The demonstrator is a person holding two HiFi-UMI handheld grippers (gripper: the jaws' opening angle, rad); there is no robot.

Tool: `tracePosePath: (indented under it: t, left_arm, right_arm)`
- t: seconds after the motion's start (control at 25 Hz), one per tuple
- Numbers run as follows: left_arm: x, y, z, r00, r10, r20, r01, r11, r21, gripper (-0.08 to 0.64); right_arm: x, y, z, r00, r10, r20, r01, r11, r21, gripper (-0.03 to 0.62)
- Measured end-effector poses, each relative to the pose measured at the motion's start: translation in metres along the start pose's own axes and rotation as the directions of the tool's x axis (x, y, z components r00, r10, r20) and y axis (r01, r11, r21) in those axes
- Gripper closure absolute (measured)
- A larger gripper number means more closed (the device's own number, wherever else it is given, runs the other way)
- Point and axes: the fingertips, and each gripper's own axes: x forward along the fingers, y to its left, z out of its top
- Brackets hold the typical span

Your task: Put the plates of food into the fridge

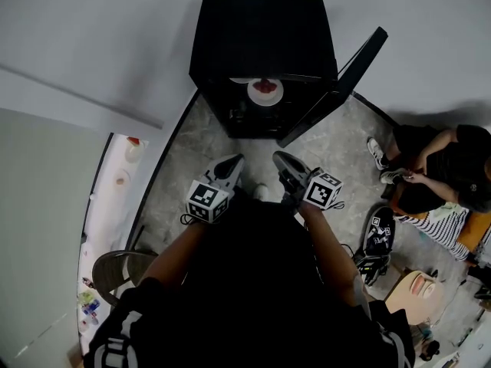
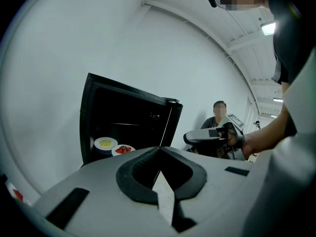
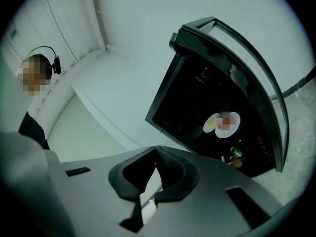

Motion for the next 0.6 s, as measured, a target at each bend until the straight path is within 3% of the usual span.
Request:
tracePosePath:
  t: [0.6]
  left_arm:
    - [0.0, 0.016, 0.014, 1.0, -0.009, -0.008, 0.009, 1.0, 0.0, 0.54]
  right_arm:
    - [0.007, 0.009, 0.006, 0.999, -0.035, -0.038, 0.032, 0.997, -0.066, 0.568]
